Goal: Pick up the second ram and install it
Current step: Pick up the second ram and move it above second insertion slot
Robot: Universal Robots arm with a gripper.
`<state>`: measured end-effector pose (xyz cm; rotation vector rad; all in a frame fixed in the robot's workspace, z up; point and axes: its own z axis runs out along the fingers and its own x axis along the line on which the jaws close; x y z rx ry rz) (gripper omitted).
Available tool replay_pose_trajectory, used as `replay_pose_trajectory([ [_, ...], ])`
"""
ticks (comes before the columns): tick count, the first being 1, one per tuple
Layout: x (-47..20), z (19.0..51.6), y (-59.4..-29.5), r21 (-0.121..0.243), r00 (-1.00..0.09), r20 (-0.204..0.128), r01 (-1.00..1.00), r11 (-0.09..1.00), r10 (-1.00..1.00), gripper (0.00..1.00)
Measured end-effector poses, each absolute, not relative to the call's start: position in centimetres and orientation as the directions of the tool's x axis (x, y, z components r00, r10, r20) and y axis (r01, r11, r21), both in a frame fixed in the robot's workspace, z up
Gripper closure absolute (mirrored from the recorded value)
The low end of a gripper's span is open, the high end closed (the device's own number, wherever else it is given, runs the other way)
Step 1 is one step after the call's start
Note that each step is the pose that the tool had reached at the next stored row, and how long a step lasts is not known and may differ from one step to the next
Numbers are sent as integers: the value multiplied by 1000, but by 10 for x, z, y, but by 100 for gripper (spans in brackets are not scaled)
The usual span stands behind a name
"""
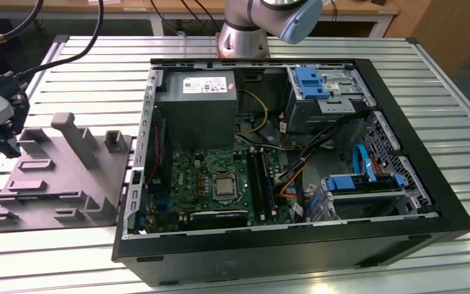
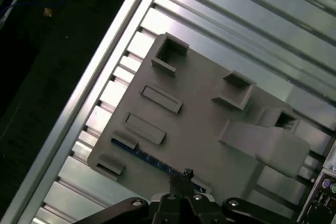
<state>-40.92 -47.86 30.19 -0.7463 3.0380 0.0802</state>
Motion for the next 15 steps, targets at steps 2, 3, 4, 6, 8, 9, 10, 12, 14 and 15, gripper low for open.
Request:
replay_pose_trajectory([
  [2, -409, 302, -479, 47, -869, -24, -495, 868, -494, 90],
  [3, -409, 302, -479, 46, -860, -24, -511, 859, -510, 90],
  [4, -409, 302, -479, 46, -851, -24, -526, 849, -525, 90],
  [6, -409, 301, -479, 46, -830, -24, -557, 829, -557, 90],
  [8, -409, 301, -479, 46, -810, -23, -586, 809, -586, 90],
  [9, -409, 301, -479, 45, -799, -23, -601, 798, -600, 90],
  [10, -409, 301, -479, 45, -788, -23, -615, 787, -615, 90],
  [12, -409, 301, -479, 45, -766, -23, -643, 765, -643, 90],
  [14, -409, 301, -479, 45, -741, -23, -671, 740, -671, 90],
  [15, -409, 301, -479, 45, -729, -23, -684, 728, -684, 90],
])
